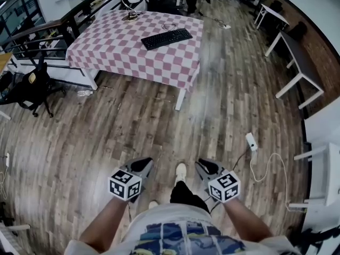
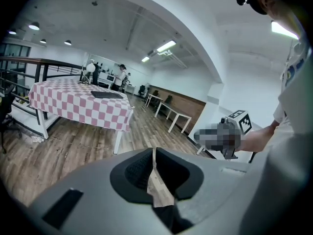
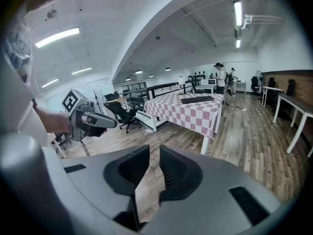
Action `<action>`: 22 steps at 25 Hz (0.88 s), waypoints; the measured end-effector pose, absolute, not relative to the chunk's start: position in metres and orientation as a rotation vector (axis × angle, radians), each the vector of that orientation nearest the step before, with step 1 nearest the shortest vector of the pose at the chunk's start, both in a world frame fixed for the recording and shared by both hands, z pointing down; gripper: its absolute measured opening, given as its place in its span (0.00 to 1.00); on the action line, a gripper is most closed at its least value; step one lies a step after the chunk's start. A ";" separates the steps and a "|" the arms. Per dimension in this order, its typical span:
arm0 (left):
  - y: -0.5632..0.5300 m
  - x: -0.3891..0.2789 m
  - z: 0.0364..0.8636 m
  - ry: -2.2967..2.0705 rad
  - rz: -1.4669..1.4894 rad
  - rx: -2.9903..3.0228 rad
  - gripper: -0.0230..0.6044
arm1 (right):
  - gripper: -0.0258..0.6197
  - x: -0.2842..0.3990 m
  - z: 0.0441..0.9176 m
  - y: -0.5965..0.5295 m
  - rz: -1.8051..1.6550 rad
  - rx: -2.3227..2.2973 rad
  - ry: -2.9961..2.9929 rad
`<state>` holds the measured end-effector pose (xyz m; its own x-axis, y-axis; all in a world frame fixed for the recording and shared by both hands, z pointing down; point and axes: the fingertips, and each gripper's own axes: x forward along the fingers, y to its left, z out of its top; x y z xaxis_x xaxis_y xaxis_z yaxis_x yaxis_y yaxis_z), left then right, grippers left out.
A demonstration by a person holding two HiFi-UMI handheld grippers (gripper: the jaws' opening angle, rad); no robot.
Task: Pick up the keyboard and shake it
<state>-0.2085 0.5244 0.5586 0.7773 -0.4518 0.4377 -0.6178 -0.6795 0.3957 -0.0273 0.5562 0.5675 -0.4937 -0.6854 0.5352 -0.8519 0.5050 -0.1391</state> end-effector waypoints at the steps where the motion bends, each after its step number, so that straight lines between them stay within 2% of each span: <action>1: 0.507 -0.199 0.559 -0.811 0.418 2.425 0.05 | 0.14 -0.017 0.567 0.536 0.544 1.257 -2.344; 7: 0.402 -0.137 0.537 -0.849 0.419 2.396 0.13 | 0.15 0.045 0.548 0.428 0.543 1.217 -2.391; 13: 0.314 -0.079 0.531 -0.907 0.387 2.383 0.14 | 0.15 0.106 0.548 0.336 0.568 1.195 -2.405; 22: 0.192 -0.065 0.545 -0.956 0.363 2.334 0.15 | 0.17 0.137 0.573 0.213 0.641 1.183 -2.386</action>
